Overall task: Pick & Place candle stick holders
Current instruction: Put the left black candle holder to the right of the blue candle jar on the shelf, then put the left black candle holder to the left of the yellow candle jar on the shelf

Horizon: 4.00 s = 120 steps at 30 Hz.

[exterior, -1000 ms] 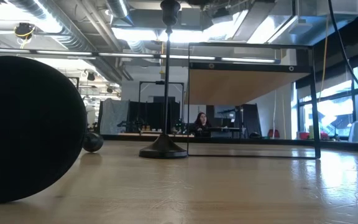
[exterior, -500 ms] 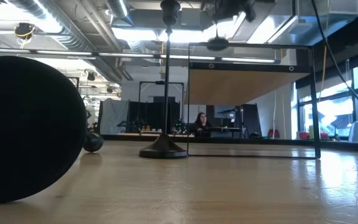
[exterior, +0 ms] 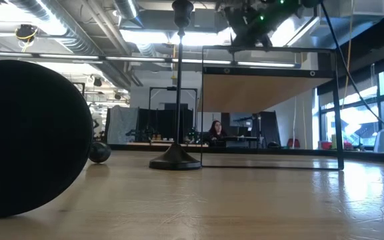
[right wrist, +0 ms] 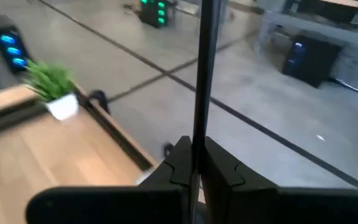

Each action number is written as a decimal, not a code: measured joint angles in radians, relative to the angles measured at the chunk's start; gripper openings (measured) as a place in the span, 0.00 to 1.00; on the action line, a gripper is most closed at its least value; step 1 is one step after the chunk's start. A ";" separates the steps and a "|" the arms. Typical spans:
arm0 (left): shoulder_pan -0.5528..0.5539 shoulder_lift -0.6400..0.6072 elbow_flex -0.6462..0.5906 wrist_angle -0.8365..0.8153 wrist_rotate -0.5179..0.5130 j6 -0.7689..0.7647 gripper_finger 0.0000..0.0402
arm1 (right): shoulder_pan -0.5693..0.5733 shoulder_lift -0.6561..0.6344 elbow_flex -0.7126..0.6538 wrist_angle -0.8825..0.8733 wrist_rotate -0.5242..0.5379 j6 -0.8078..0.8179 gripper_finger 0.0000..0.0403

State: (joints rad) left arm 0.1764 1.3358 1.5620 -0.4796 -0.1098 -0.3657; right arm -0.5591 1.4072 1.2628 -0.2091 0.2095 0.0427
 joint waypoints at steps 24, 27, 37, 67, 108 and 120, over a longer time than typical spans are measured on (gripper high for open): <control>0.000 0.006 0.000 -0.027 -0.055 -0.025 0.36 | -0.109 -0.081 -0.211 0.183 -0.030 0.065 0.04; 0.000 0.006 0.000 -0.027 -0.056 -0.025 0.36 | -0.112 -0.080 -0.211 0.207 -0.030 0.064 0.04; 0.000 0.006 0.000 -0.026 -0.072 -0.025 0.36 | -0.124 -0.080 -0.322 0.316 -0.030 0.109 0.04; 0.010 0.006 0.000 -0.026 -0.075 -0.033 0.36 | -0.117 -0.057 -0.373 0.363 -0.011 0.107 0.04; 0.010 0.006 0.000 -0.026 -0.076 -0.041 0.36 | -0.071 -0.067 -0.426 0.415 0.050 0.079 0.31; 0.010 0.006 0.000 -0.026 -0.076 -0.041 0.36 | -0.039 -0.120 -0.426 0.330 0.131 0.097 0.47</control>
State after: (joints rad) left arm 0.1863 1.3415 1.5620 -0.5056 -0.1856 -0.4065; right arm -0.5983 1.2874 0.8371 0.1208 0.3401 0.1393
